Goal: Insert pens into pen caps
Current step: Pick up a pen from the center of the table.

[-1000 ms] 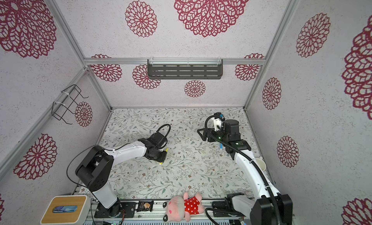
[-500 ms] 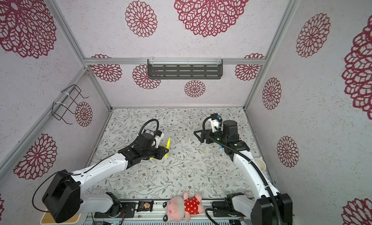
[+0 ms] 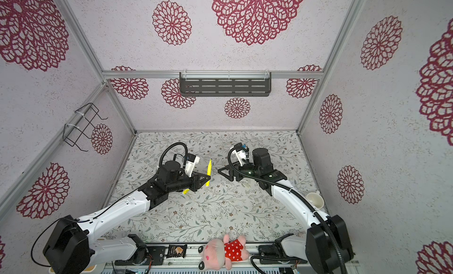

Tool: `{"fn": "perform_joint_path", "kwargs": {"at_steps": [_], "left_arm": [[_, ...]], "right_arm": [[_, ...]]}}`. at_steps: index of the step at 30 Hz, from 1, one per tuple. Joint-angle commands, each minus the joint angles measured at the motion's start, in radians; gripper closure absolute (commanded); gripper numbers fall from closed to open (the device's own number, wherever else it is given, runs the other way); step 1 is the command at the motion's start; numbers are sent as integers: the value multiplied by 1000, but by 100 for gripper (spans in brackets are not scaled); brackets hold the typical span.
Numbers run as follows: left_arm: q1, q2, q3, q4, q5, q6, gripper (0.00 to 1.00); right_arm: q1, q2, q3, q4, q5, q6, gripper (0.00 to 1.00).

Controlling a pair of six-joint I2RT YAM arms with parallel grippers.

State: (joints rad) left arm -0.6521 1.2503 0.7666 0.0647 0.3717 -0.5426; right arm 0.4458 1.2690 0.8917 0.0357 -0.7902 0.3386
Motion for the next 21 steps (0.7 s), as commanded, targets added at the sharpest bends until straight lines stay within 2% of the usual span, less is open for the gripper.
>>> {"fn": "perform_joint_path", "kwargs": {"at_steps": [1, 9, 15, 21], "left_arm": [[-4, -21, -23, 77, 33, -24, 100], [-6, -17, -30, 112, 62, -44, 100], [-7, -20, -32, 124, 71, -52, 100], [-10, -23, -35, 133, 73, -56, 100]], "right_arm": [[28, 15, 31, 72, -38, 17, 33], [61, 45, 42, 176, -64, 74, 39], [89, 81, 72, 180, -64, 75, 45], [107, 107, 87, 206, -70, 94, 60]]}}
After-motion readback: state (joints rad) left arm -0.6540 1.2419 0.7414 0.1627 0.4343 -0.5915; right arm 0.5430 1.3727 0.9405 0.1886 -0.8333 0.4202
